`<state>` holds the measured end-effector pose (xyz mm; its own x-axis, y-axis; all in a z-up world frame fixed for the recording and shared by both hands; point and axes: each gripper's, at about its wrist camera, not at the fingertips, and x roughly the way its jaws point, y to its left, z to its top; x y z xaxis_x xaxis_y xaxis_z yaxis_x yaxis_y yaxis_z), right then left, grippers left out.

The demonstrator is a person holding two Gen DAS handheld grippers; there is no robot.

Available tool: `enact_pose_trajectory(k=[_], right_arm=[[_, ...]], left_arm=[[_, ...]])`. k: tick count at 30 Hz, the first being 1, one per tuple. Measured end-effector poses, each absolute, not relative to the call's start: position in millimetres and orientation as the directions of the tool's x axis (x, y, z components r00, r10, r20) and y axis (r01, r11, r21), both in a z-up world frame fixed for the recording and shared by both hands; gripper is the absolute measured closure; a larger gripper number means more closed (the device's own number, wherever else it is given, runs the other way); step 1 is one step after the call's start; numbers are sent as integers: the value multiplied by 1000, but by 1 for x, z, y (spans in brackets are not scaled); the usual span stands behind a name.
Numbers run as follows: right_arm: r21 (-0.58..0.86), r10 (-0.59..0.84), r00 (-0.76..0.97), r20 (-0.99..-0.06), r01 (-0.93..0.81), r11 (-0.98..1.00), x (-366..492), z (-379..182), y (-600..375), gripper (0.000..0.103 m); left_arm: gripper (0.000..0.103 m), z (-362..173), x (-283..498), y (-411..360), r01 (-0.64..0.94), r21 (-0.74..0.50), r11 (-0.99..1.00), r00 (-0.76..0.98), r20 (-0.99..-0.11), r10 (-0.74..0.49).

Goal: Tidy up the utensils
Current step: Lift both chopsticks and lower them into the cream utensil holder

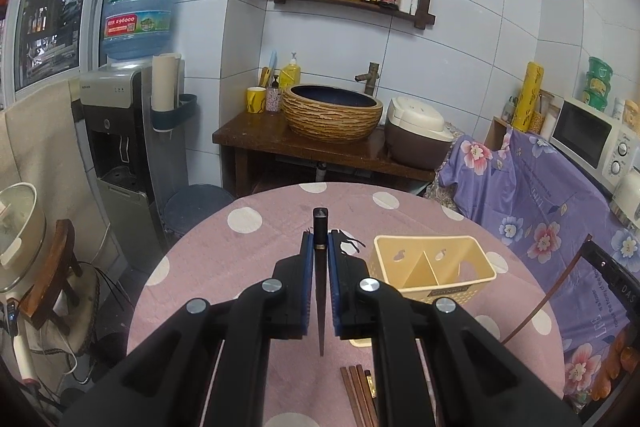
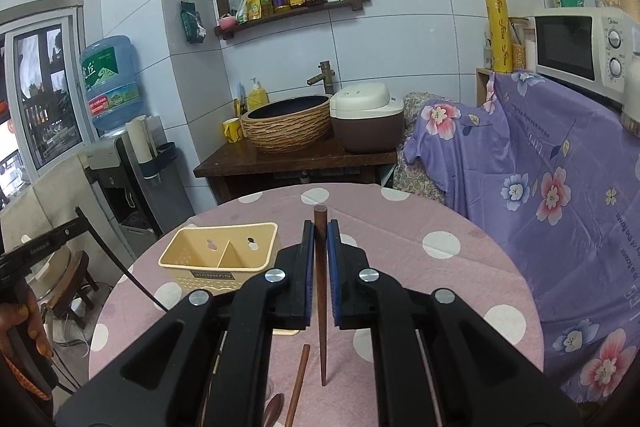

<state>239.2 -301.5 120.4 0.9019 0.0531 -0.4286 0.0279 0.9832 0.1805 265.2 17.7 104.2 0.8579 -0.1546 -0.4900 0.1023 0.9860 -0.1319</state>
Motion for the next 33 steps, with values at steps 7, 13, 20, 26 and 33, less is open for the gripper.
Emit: enact_pose_trajectory(k=[7, 13, 20, 26, 33], right_arm=[[126, 47, 937, -346, -3, 992, 248, 187, -288, 96], [137, 79, 971, -226, -48, 989, 257, 267, -267, 96], [172, 93, 965, -245, -51, 984, 282, 261, -249, 96], [214, 96, 929, -356, -19, 977, 307, 195, -246, 96], [240, 99, 895, -436, 10, 971, 322, 149, -253, 96]], left_arm=[[94, 165, 264, 12, 117, -102, 988, 901, -408, -149], [94, 237, 266, -14, 167, -100, 981, 929, -317, -191], [94, 233, 282, -46, 196, -116, 974, 919, -324, -224], [94, 167, 308, -63, 184, -128, 975, 875, -431, -222], [95, 111, 320, -58, 171, -164, 972, 827, -512, -232]])
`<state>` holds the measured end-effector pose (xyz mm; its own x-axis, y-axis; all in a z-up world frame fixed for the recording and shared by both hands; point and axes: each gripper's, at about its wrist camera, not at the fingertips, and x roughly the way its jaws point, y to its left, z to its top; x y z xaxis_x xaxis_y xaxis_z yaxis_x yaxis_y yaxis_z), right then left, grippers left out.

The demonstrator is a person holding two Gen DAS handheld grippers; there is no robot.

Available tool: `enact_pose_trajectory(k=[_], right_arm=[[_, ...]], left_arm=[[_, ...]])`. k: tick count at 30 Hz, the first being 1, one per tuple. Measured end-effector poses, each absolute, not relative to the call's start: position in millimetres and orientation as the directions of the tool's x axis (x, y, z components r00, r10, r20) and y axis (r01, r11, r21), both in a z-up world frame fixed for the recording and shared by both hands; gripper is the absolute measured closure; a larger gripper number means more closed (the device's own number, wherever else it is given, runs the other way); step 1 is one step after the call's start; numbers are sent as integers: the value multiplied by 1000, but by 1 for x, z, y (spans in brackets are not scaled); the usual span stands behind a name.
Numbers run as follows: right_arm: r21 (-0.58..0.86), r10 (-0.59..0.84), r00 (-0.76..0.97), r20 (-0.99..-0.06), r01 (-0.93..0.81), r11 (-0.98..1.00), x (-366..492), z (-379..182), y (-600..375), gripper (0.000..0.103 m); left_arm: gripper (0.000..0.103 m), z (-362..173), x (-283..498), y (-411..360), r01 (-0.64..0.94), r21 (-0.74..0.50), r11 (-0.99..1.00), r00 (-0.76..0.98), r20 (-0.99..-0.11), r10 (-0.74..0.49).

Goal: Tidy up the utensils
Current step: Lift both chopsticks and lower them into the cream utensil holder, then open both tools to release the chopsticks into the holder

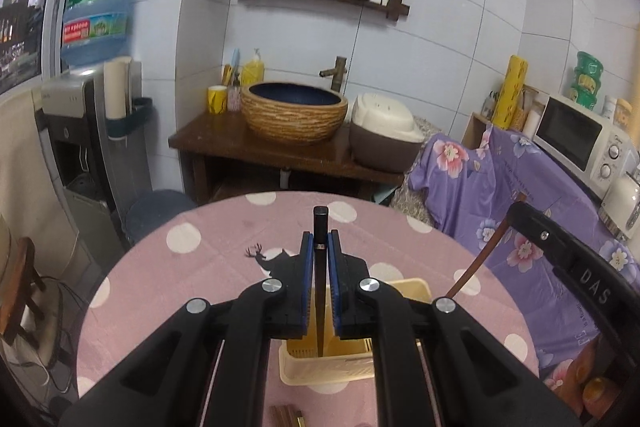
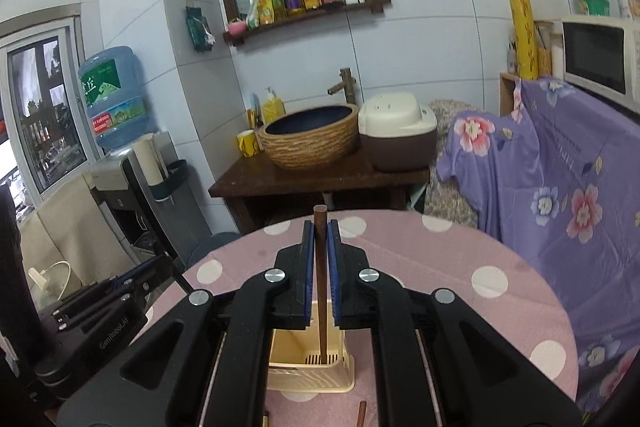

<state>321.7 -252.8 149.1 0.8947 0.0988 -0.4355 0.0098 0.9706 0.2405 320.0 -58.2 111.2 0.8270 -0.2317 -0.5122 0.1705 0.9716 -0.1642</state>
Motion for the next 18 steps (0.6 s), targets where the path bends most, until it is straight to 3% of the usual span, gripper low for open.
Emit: enact_pose_trajectory(k=[9, 10, 12, 13, 14, 15, 18], right_arm=[[259, 83, 895, -439, 38, 965, 324, 132, -262, 95], [260, 86, 896, -436, 34, 965, 323, 131, -262, 91], [270, 87, 905, -417, 32, 962, 318, 131, -263, 62], [275, 81, 914, -398, 34, 961, 314, 131, -263, 39], [273, 73, 928, -367, 32, 962, 307, 132, -263, 37], [248, 59, 935, -351, 32, 968, 301, 133, -261, 37], [188, 27, 944, -330, 37, 982, 286, 134, -256, 37]], left_arm=[[94, 92, 320, -54, 170, -170, 971, 815, -529, -235], [94, 92, 319, -54, 177, -169, 969, 815, -528, -241], [80, 94, 314, -54, 180, -157, 971, 824, -515, -236], [54, 97, 309, -53, 181, -144, 973, 833, -503, -229], [27, 98, 303, -52, 179, -134, 975, 843, -490, -223], [21, 101, 295, -49, 174, -123, 977, 861, -462, -211], [18, 102, 272, -39, 163, -94, 982, 886, -423, -188]])
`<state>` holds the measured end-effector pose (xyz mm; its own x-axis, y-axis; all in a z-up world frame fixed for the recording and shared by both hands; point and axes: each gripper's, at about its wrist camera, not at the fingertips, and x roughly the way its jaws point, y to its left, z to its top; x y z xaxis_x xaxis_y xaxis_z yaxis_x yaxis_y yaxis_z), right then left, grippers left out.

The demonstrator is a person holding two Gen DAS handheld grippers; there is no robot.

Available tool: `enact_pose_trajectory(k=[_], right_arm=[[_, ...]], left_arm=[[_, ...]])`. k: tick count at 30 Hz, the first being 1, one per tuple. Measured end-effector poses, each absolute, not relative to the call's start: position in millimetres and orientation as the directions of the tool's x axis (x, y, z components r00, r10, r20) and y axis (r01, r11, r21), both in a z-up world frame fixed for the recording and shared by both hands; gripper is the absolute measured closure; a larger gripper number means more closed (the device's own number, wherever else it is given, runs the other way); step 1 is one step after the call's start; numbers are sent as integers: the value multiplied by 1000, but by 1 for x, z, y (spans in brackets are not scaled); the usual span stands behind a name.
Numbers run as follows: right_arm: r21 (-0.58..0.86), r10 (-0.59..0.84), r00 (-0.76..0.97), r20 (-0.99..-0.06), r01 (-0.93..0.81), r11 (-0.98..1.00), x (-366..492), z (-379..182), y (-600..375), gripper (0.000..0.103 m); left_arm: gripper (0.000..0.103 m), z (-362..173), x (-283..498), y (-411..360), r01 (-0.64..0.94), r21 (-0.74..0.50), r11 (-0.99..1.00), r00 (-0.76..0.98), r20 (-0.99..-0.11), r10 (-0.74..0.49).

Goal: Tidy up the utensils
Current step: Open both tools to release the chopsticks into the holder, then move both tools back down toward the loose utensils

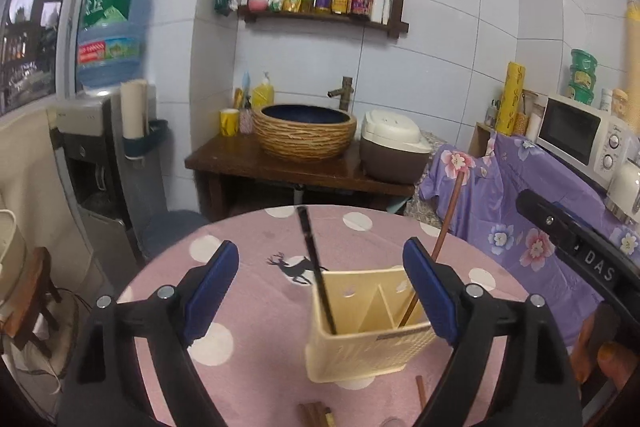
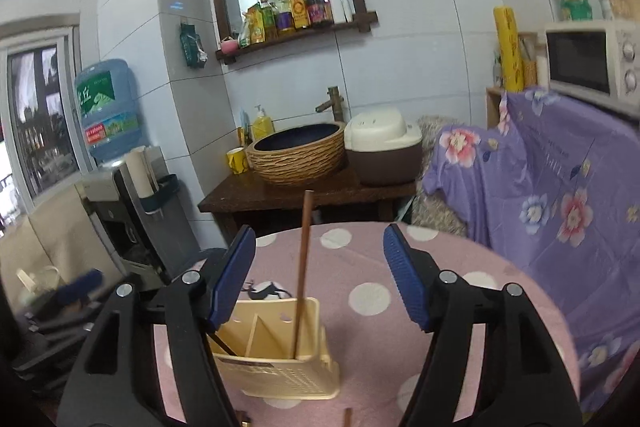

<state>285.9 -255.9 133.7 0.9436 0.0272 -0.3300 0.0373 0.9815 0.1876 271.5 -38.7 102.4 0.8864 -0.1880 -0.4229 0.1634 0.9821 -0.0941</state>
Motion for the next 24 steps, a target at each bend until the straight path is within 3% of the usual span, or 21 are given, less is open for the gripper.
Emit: enact_pose_trajectory(k=[3, 7, 16, 20, 24], right_arm=[[157, 16, 950, -312, 35, 987, 266, 131, -252, 34], [91, 11, 941, -337, 21, 996, 240, 115, -246, 28], [32, -20, 822, -569, 46, 998, 215, 20, -239, 28], [71, 2, 736, -677, 63, 995, 214, -26, -240, 47], [85, 21, 675, -738, 62, 994, 216, -52, -238, 57]], left_arm=[[6, 98, 254, -29, 153, -85, 985, 886, -429, -175], [5, 75, 234, -12, 132, -98, 986, 867, -470, -163], [5, -13, 221, 14, 43, -60, 997, 747, -661, -72], [5, -40, 215, 12, 43, -16, 999, 714, -699, -41], [6, -59, 208, 4, 66, -16, 998, 681, -730, -57]])
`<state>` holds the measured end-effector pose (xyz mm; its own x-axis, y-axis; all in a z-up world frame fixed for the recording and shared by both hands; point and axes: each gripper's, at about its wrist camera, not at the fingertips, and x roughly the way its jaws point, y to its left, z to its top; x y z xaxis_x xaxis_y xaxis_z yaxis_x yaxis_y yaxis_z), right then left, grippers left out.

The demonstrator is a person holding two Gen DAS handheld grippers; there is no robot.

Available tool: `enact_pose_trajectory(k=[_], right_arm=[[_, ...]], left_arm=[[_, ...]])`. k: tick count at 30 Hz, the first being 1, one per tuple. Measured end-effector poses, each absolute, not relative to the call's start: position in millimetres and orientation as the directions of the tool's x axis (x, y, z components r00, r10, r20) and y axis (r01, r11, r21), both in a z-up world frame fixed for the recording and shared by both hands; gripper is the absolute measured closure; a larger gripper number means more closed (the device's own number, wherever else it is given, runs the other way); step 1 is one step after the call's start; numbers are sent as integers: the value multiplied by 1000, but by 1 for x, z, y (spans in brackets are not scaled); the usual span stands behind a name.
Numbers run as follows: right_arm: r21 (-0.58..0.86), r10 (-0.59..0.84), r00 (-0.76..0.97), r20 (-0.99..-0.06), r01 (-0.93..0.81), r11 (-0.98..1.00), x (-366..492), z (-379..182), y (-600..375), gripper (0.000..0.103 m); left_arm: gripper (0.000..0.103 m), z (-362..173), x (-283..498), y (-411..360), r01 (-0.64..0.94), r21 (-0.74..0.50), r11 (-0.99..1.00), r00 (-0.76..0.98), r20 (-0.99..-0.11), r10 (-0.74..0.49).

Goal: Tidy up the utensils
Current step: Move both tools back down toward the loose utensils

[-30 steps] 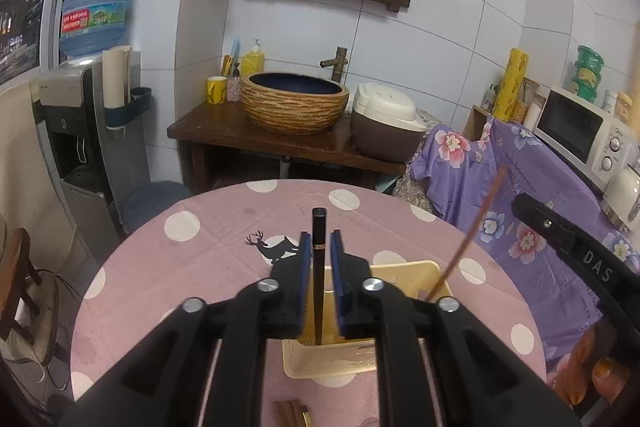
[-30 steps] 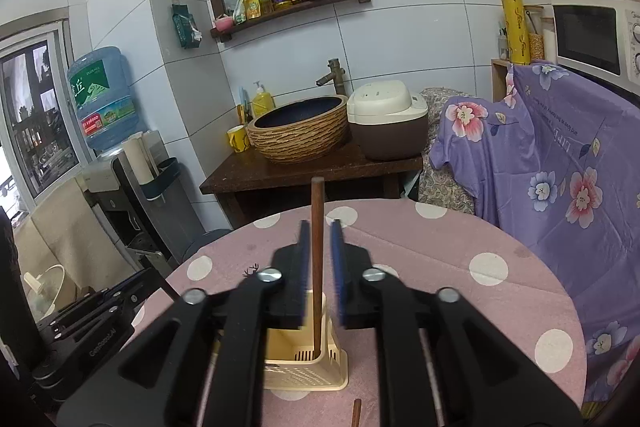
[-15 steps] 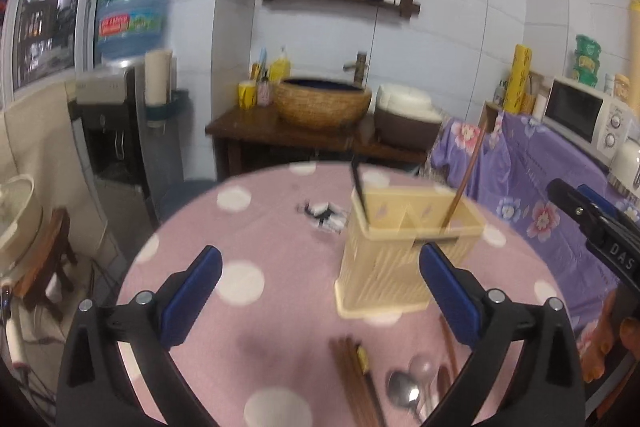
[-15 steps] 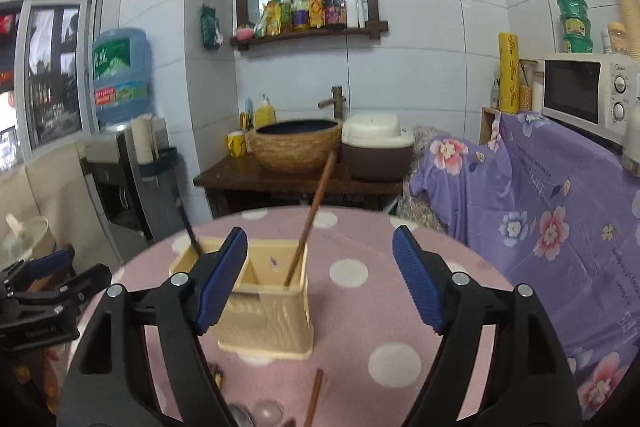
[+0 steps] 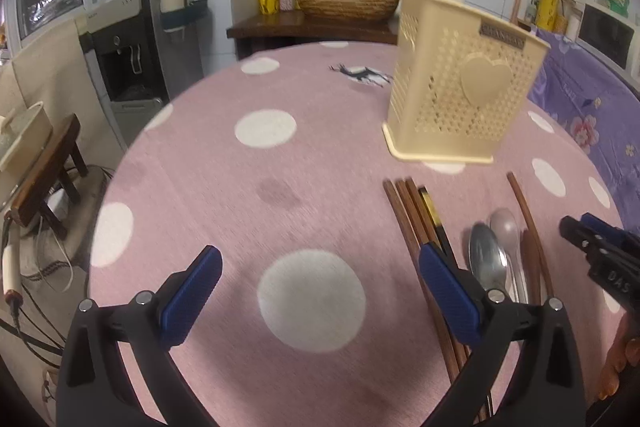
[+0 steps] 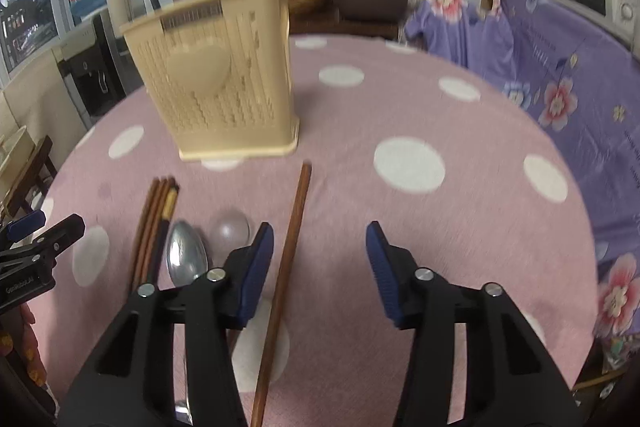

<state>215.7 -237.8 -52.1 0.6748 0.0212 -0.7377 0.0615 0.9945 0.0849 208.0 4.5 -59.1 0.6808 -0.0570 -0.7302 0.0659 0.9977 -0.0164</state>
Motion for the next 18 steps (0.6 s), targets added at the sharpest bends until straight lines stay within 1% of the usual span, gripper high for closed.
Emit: enact_pose_trajectory(k=[3, 6, 8, 10, 13, 18], right_arm=[[88, 30, 663, -748, 55, 995, 212, -59, -236, 57], [94, 34, 649, -760, 59, 994, 208, -66, -233, 57], [98, 41, 635, -771, 54, 994, 206, -71, -230, 60], [89, 37, 628, -778, 52, 995, 205, -74, -226, 61], [80, 31, 619, -784, 51, 996, 203, -76, -221, 61], [36, -10, 620, -785, 61, 997, 199, -80, -214, 62]], left_arm=[[14, -66, 205, -1, 88, -3, 996, 669, -741, -62], [24, -71, 204, -4, 107, -20, 994, 649, -756, -85], [31, -75, 202, -9, 114, -29, 993, 634, -767, -95], [35, -79, 199, -14, 126, -38, 991, 623, -774, -109], [37, -80, 197, -19, 147, -62, 987, 610, -780, -139], [38, -83, 194, -29, 161, -48, 986, 605, -785, -137]])
